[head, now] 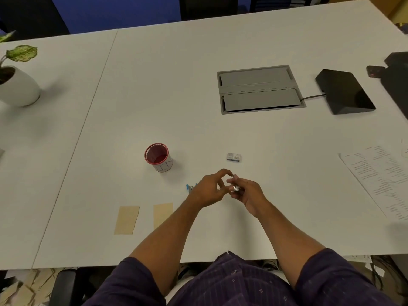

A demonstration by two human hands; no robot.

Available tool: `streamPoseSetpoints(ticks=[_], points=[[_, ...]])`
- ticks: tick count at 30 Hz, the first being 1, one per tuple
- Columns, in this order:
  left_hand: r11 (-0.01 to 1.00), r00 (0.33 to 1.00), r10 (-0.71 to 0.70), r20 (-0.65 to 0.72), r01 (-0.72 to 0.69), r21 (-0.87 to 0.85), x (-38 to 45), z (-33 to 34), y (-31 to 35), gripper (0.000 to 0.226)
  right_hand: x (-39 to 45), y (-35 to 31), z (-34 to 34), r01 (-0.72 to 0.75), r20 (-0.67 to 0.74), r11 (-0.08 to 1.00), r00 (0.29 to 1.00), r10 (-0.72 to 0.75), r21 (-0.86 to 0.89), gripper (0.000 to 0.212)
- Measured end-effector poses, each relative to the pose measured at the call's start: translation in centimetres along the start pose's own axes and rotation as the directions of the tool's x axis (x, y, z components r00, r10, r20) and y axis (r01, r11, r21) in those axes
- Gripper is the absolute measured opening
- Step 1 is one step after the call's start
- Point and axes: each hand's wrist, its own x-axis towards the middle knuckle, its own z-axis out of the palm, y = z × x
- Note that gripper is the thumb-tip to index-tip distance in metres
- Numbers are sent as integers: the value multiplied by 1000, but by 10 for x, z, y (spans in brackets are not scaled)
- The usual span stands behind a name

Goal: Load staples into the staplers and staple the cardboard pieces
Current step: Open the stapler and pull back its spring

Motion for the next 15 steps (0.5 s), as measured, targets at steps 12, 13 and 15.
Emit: streamPoseSetpoints(ticks=[12,13,15], points=[[992,992,124,-7,-123,29,4,-1,5,27,9,-8,-6,-36,-63,991,997,44,133,22],[991,992,129,-12,-129,27,4,0,5,29,10,-8,-6,-41,-45,985,998,49,168,19],[991,991,129,-15,-129,34,5,-1,5,31,11,-8,-6,-52,-11,976,998,56,214,16]])
